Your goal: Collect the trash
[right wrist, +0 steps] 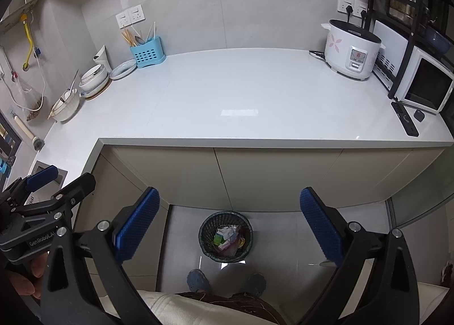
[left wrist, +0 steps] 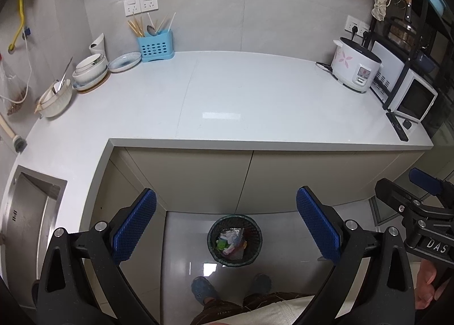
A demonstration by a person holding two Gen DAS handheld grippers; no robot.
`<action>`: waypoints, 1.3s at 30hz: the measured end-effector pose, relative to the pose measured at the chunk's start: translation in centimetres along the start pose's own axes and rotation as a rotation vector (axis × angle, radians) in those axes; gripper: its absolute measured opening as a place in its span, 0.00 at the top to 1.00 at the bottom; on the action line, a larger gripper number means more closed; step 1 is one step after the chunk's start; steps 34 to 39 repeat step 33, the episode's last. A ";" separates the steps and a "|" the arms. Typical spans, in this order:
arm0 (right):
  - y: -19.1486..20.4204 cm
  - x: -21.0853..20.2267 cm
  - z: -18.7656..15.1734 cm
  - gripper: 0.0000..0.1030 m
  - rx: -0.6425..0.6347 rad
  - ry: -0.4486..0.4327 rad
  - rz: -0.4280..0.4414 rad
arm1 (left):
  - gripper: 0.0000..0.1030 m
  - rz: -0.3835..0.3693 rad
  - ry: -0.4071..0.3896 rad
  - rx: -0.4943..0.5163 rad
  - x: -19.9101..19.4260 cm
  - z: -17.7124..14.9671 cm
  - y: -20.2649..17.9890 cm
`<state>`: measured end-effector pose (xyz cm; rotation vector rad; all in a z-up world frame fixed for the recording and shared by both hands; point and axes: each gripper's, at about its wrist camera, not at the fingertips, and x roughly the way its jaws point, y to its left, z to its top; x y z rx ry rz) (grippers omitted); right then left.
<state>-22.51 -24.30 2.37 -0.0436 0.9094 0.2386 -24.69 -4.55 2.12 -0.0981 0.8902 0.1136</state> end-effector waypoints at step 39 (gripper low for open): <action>-1.2 0.1 0.3 0.08 0.003 -0.019 -0.061 | 0.06 -0.039 0.027 -0.001 0.8 0.0 -0.5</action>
